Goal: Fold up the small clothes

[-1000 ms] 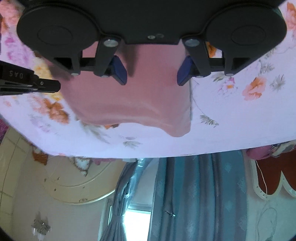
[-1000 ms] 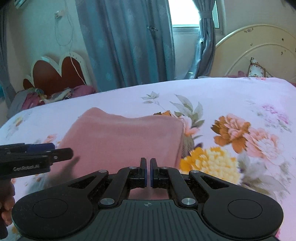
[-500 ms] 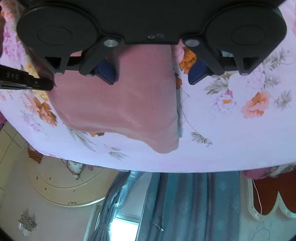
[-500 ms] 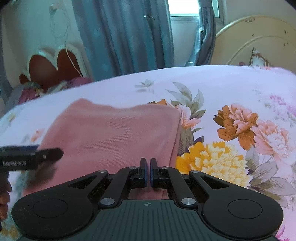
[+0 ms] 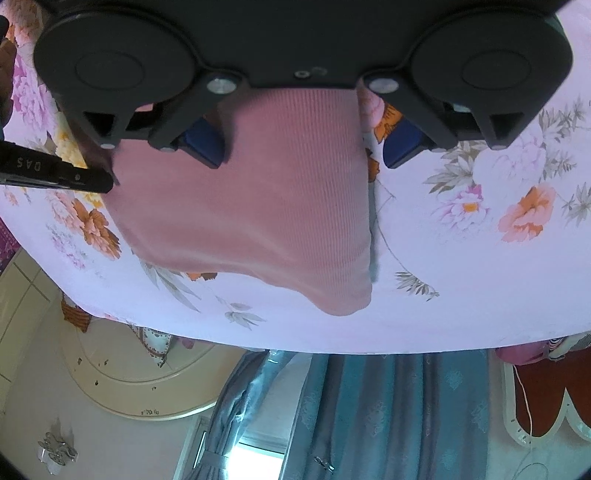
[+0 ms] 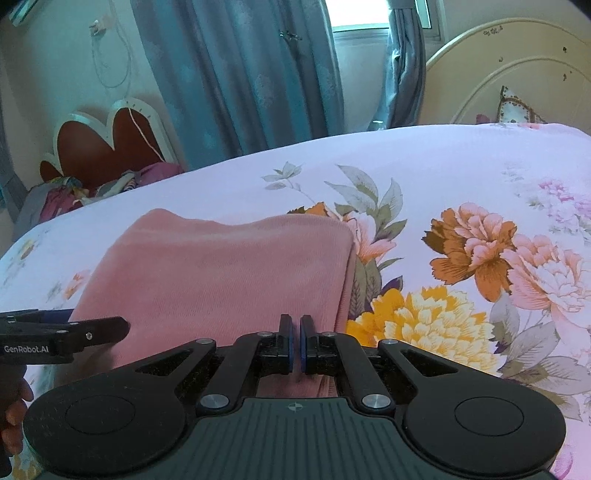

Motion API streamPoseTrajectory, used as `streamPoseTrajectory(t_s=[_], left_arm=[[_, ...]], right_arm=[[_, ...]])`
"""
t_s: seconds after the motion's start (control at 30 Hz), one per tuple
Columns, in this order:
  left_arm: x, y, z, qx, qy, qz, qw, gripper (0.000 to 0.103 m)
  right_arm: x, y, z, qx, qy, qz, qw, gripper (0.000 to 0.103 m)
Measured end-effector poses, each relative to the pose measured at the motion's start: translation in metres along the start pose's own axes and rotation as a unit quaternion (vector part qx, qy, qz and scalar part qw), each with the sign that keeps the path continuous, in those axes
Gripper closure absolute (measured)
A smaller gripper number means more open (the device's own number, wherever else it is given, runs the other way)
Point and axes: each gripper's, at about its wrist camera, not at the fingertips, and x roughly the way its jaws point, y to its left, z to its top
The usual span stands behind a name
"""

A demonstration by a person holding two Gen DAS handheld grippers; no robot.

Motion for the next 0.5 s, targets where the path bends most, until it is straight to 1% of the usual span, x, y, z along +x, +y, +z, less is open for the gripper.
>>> streamPoseTrajectory(t_s=[0.03,0.07,0.1,0.13,0.17,0.2,0.23,0.3,0.37,0.5], left_arm=[[0.0,0.0,0.0,-0.001,0.001,0.0,1.0,0.009],[0.001,0.0,0.001,0.0,0.002,0.0,1.0,0.009],[0.001,0.0,0.001,0.001,0.002,0.0,1.0,0.009],[0.0,-0.001,0.0,0.003,0.001,0.002,1.0,0.009],[0.0,-0.001,0.0,0.005,0.0,0.002,1.0,0.009],[0.0,-0.001,0.0,0.006,0.0,0.001,1.0,0.009],[0.0,-0.001,0.0,0.007,0.0,0.001,1.0,0.009],[0.001,-0.001,0.0,0.003,0.003,-0.002,1.0,0.008],[0.003,0.001,0.0,-0.002,0.005,-0.01,0.9999,0.008],[0.008,0.002,-0.003,-0.006,0.01,-0.037,0.9993,0.012]], right_arm=[[-0.001,0.0,0.001,0.003,-0.001,-0.001,1.0,0.099],[-0.003,0.001,0.001,0.004,-0.003,-0.002,1.0,0.096],[-0.005,0.001,0.001,0.005,-0.009,-0.003,1.0,0.086],[-0.009,0.002,0.002,0.005,-0.018,-0.008,1.0,0.039],[-0.014,0.004,0.002,0.002,-0.037,-0.026,0.999,0.001],[-0.02,0.006,0.001,-0.008,-0.058,-0.029,0.998,0.001],[-0.021,0.006,0.003,-0.013,-0.054,-0.02,0.998,0.001],[-0.019,0.001,0.005,0.01,-0.038,0.004,0.999,0.001],[-0.017,-0.004,0.007,0.02,-0.028,0.008,0.999,0.001],[-0.004,-0.018,0.002,0.057,0.005,0.046,0.997,0.001]])
